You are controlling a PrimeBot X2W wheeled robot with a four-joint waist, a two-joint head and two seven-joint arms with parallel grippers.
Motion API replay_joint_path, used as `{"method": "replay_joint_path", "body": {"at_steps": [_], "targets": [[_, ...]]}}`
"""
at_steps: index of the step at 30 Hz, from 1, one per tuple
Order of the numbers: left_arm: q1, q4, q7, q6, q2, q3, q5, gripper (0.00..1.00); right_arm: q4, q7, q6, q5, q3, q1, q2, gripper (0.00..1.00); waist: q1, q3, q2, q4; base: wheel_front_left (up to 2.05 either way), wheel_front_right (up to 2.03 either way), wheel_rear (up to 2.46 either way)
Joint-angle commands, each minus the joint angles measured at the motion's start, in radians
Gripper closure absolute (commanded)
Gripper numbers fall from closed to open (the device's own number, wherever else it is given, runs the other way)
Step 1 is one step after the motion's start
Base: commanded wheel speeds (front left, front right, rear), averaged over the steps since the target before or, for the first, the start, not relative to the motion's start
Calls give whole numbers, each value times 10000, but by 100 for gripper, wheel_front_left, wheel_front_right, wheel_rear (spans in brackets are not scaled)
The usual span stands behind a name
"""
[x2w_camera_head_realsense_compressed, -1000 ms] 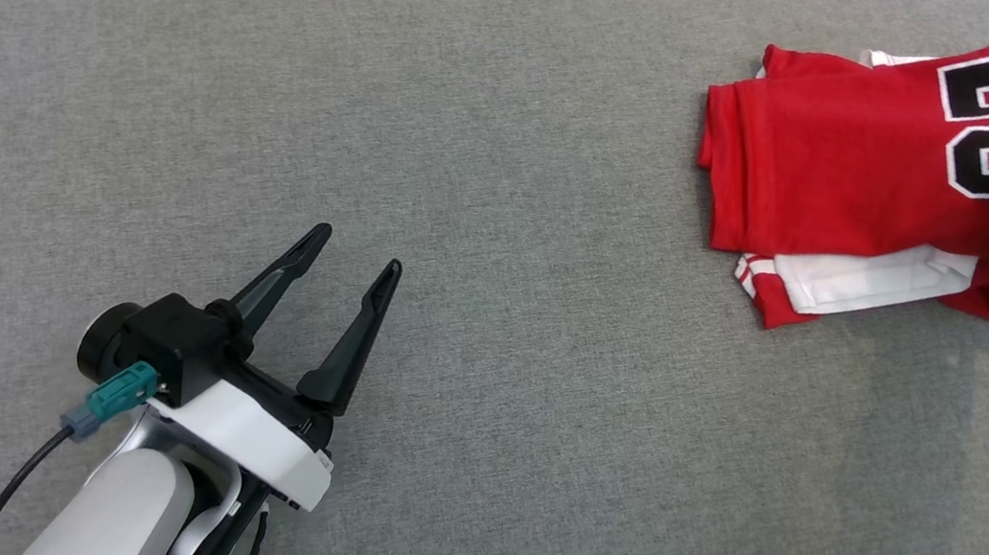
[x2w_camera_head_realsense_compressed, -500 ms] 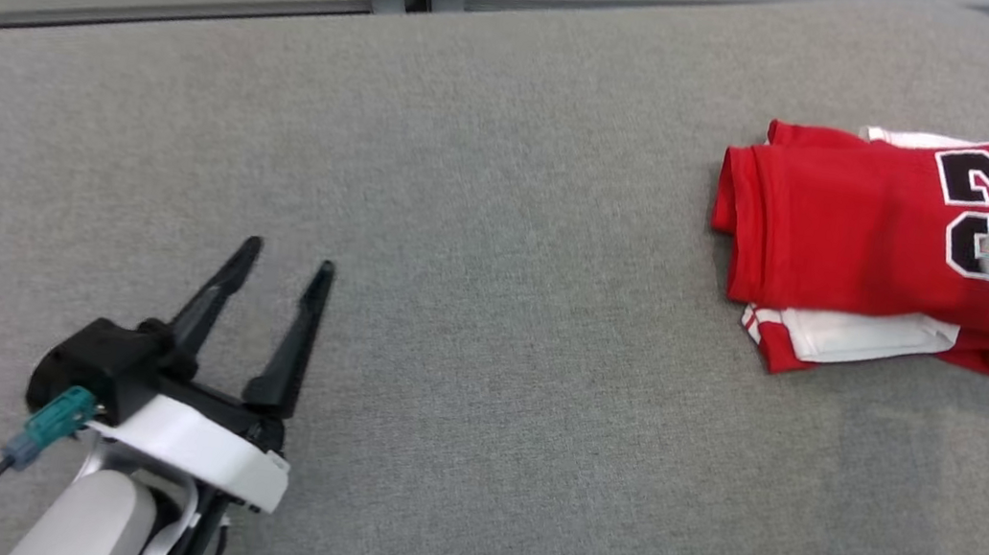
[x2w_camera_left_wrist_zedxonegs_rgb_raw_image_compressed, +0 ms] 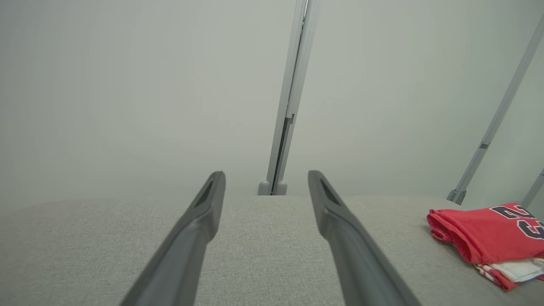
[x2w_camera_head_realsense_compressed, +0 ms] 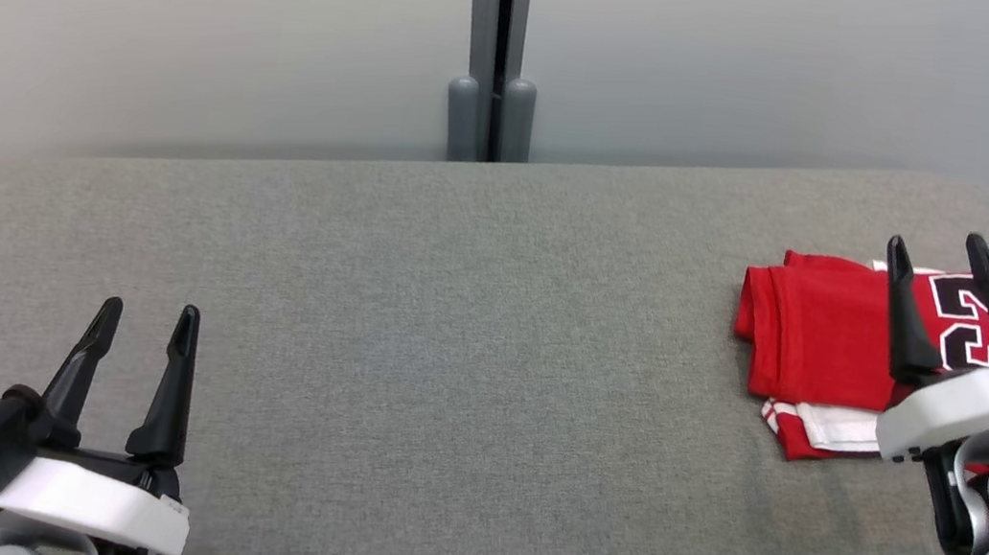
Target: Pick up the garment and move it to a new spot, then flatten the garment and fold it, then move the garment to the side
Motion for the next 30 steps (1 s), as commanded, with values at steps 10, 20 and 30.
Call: {"method": "replay_joint_path", "body": {"at_steps": [10,20,30], "targets": [[1004,-77,-173,316,-125,403,159,0,-2336,-7,-4,-957,-1431,3069,979,0,0,-779,-1,695,0,0,0],[1034,982,-227,-41,-495,583,758,0,-2788,-7,-4,-1197,-1914,4161,1515,0,0,-922,-1,808,0,0,0],[546,1798,-218,-621,-909,958,1234,0,-2703,-4,-4,-1122,-1732,4076,1591,0,0,-912,-1,690,0,0,0]]}}
